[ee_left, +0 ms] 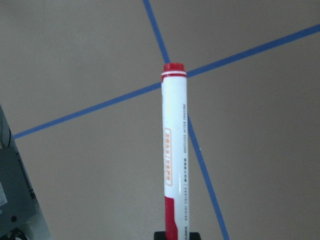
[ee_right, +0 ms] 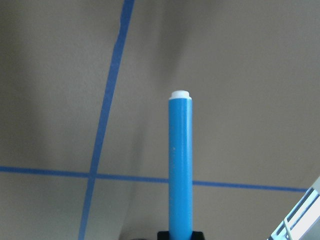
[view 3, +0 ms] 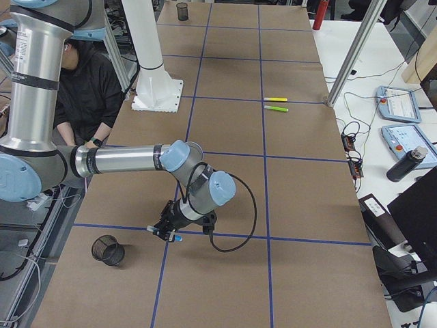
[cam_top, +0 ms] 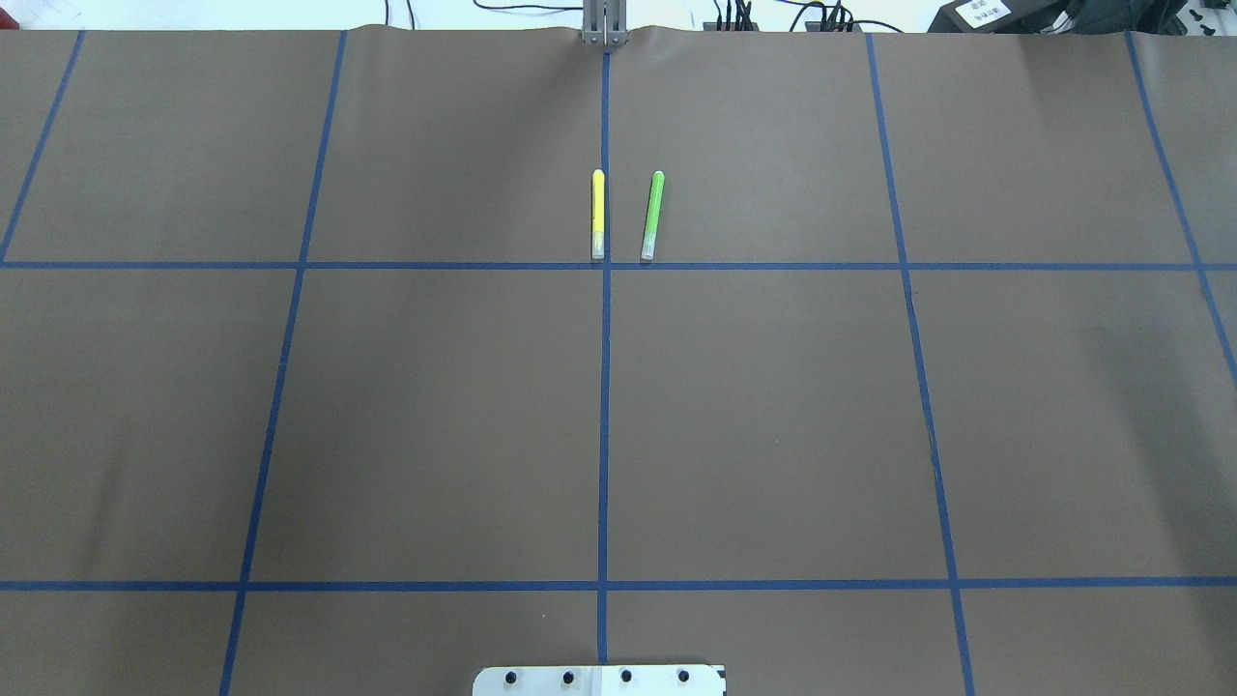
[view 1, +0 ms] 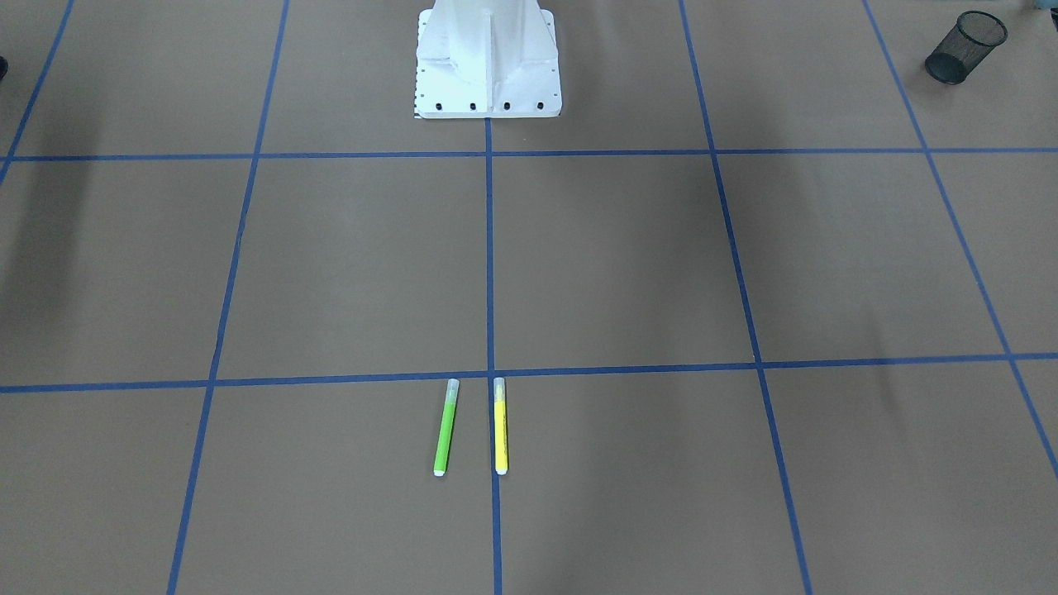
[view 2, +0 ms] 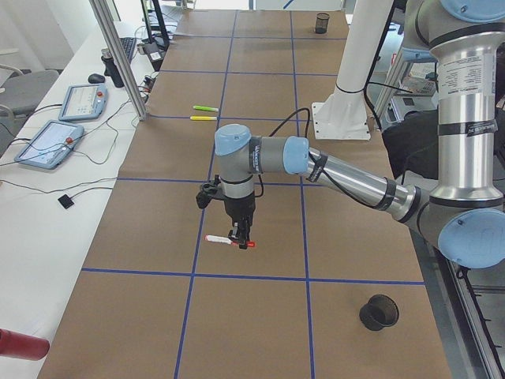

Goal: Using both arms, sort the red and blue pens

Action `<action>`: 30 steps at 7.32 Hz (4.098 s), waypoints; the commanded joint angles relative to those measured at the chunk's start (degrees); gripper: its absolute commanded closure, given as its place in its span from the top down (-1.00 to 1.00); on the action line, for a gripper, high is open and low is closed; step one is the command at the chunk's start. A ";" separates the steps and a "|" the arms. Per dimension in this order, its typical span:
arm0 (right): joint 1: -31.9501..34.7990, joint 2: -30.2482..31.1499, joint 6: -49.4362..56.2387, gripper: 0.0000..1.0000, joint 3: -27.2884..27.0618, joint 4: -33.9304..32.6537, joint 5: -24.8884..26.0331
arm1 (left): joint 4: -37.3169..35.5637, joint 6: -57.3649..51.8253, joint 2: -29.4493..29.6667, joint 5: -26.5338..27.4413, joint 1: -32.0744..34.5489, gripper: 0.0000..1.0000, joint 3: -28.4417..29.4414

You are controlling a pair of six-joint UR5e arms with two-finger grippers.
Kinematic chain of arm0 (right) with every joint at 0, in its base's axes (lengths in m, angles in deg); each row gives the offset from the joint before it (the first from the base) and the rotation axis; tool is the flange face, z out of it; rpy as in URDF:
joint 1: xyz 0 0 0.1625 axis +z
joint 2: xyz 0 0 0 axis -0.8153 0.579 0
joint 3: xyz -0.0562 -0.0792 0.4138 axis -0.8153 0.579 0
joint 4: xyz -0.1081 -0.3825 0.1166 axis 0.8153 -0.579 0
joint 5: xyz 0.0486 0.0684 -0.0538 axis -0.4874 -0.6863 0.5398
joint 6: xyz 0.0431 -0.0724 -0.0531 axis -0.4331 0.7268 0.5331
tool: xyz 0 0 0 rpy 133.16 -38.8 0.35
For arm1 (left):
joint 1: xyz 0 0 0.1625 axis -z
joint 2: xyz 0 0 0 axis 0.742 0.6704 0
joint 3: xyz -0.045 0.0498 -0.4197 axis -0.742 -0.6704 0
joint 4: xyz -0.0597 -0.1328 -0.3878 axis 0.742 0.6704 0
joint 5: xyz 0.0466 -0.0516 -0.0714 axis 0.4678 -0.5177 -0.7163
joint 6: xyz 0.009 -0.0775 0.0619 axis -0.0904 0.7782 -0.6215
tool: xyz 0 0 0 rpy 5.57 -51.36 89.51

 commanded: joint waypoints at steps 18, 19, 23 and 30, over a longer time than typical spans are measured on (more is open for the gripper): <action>1.81 11.94 8.23 -1.00 14.46 -5.91 -3.30 | -2.98 0.26 1.76 -5.49 -0.41 -1.00 -3.74; 1.81 11.85 8.14 -1.00 14.56 -5.82 -3.40 | -2.98 0.26 1.76 -5.49 -0.50 -1.00 -3.74; 1.81 11.68 8.05 0.71 15.09 -5.74 -4.02 | -3.07 0.35 2.46 -5.58 -0.50 -1.00 -3.48; 1.90 0.01 -2.10 0.98 15.18 4.69 -3.32 | -3.51 0.17 -0.15 -5.40 0.03 -1.00 -3.21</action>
